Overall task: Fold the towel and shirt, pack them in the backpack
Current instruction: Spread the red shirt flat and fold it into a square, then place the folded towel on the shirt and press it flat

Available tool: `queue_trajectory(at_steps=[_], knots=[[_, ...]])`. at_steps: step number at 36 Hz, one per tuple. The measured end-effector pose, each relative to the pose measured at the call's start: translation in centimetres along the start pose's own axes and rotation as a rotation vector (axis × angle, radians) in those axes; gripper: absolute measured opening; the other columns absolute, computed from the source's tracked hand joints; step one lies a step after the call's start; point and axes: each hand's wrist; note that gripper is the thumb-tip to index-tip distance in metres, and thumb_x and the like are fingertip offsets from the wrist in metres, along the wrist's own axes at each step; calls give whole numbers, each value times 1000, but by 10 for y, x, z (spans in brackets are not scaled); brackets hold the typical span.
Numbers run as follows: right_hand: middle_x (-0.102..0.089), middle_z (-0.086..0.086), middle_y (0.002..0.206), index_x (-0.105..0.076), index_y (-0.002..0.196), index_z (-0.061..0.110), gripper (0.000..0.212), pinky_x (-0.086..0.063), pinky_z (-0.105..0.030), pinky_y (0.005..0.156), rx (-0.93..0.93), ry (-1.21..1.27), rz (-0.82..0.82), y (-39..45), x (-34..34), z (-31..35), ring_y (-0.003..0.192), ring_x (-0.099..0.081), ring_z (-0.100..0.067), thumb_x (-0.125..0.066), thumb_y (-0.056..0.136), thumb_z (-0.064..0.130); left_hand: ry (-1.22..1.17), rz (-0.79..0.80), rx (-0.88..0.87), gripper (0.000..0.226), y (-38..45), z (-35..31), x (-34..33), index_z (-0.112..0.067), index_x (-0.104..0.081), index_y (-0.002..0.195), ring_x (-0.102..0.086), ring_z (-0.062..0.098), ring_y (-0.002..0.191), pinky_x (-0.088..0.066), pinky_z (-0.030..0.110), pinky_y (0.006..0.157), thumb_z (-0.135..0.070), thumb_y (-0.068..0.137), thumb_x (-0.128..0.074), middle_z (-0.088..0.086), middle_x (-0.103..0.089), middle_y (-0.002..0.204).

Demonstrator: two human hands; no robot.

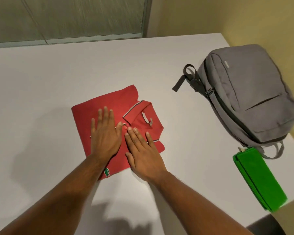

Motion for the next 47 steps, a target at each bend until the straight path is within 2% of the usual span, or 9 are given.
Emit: queue_trajectory(at_steps=[3, 15, 25, 29, 32, 37, 42, 44, 47], knots=[[-10, -4, 173, -23, 164, 12, 62, -16, -51, 128, -38, -9, -15, -21, 5, -20, 160, -2, -18, -32, 110, 42, -90, -62, 14, 63, -7, -28, 1, -11, -14, 163, 5, 23, 158, -4, 55, 127, -41, 109, -23, 9, -1, 172], [-5, -4, 174, -11, 166, 15, 64, -15, -52, 127, -274, 5, 57, -95, 21, -102, 160, 1, -19, -26, 110, 44, -77, -37, -456, 60, -40, -151, -38, -7, -23, 161, -1, 23, 159, -10, 57, 126, -28, 105, -34, 11, -10, 171], [1, -3, 174, -11, 166, 14, 64, -7, -50, 128, -500, 9, 59, -164, 35, -166, 160, 9, -16, -14, 111, 47, -29, 173, -572, 71, -58, -232, -79, -18, -2, 163, 11, 19, 157, 2, 46, 128, -56, 103, 4, 2, 9, 170], [0, -3, 174, -12, 166, 14, 65, -7, -50, 129, -588, -5, 43, -189, 42, -190, 160, 7, -16, -12, 110, 47, -6, 252, -622, 66, -65, -271, -93, -19, 0, 163, 11, 20, 157, 3, 45, 128, -53, 107, -9, 2, 11, 170], [-4, -3, 174, -16, 165, 14, 65, -9, -51, 129, -661, -2, 25, -207, 48, -206, 160, 3, -17, -11, 110, 47, -45, 297, -670, 60, -71, -300, -100, -13, -11, 163, 2, 21, 158, 0, 41, 128, -40, 111, -20, 6, -1, 171], [-1, -3, 174, -12, 166, 16, 66, -7, -49, 129, -788, -23, 41, -241, 53, -231, 160, 6, -17, -10, 109, 48, -157, 176, -802, 53, -84, -341, -120, 4, -56, 140, -53, 37, 136, -48, 52, 108, -31, 106, -35, 23, -55, 145], [-5, -6, 173, -16, 165, 14, 68, -10, -50, 129, -908, -33, 49, -276, 57, -252, 160, -2, -21, -9, 108, 50, -201, 112, -841, 52, -95, -378, -134, 3, -63, 127, -67, 37, 109, -57, 45, 87, -36, 107, -36, 20, -70, 120], [-8, -7, 173, -19, 165, 12, 67, -12, -50, 129, -961, -31, 36, -288, 59, -259, 160, -6, -22, -10, 108, 48, -151, 158, -813, 55, -100, -392, -132, -2, -62, 125, -65, 33, 91, -53, 42, 72, -42, 104, -30, 13, -69, 106], [-6, -7, 173, -13, 165, 13, 67, -10, -49, 129, -1045, -1, 13, -303, 60, -265, 160, -4, -21, -7, 108, 47, -13, 198, -752, 55, -107, -406, -132, -8, -61, 126, -60, 27, 87, -47, 39, 68, -48, 101, -34, 8, -65, 102]])
Point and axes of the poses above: each hand's wrist, its own y-axis towards the middle knuckle, its own x-axis out of the back of the hand, z = x × y
